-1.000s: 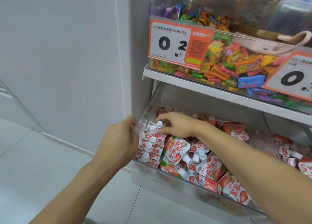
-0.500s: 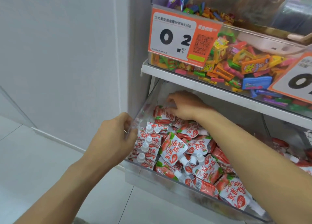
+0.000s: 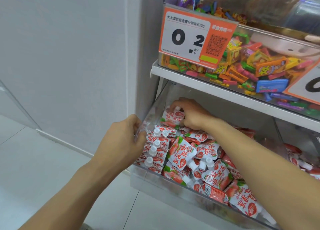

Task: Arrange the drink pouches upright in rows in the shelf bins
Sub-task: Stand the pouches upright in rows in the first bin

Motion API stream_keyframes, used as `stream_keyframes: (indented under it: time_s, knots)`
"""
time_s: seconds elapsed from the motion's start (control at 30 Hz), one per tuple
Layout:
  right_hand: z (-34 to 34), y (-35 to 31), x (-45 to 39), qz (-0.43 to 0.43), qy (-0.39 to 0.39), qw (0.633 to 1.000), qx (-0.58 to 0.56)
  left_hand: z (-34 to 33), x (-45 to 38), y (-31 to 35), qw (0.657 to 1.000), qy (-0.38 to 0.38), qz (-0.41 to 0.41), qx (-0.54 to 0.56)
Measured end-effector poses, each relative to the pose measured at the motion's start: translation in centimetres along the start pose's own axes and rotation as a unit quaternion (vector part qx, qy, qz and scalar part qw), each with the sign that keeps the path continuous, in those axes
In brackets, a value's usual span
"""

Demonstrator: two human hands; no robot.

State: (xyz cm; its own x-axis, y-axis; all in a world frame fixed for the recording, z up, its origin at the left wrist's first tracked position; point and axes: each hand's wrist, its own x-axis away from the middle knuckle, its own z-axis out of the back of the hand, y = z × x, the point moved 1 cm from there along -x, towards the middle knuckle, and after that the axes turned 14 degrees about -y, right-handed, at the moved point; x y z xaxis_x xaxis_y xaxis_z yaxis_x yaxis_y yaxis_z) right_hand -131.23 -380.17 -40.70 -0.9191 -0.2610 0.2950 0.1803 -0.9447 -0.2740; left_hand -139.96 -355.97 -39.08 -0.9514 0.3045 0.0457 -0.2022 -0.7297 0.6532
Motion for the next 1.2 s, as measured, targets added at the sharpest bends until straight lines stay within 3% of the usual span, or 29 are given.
stream_keyframes:
  time_s: [0.27, 0.57, 0.87, 0.93, 1.03, 1.1, 1.2]
  knots:
    - [-0.3, 0.4, 0.2, 0.036, -0.079, 0.986, -0.142, 0.1, -0.2, 0.3, 1.000, -0.002, 0.001, -0.004]
    - [-0.9, -1.4, 0.7, 0.092, -0.125, 0.978, -0.138, -0.1, -0.6, 0.4, 1.000, 0.006, 0.005, -0.014]
    - [-0.5, 0.0, 1.2, 0.023, -0.191, 0.951, -0.241, -0.8, -0.9, 1.1, 0.999, 0.030, 0.033, -0.010]
    - [0.2, 0.5, 1.7, 0.020, -0.160, 0.959, -0.232, -0.9, -0.8, 1.6, 0.996, 0.089, -0.012, -0.018]
    - [0.1, 1.1, 2.2, 0.027, -0.134, 0.964, -0.227, -0.8, -1.0, 4.1, 0.972, 0.153, -0.173, -0.047]
    - [-0.7, 1.4, 2.3, 0.040, -0.175, 0.951, -0.253, -1.2, -1.9, 5.5, 0.968, 0.098, -0.227, -0.037]
    - [-0.7, 1.4, 2.1, 0.054, -0.171, 0.954, -0.239, -3.0, -4.5, 5.8, 0.979, -0.047, -0.187, -0.070]
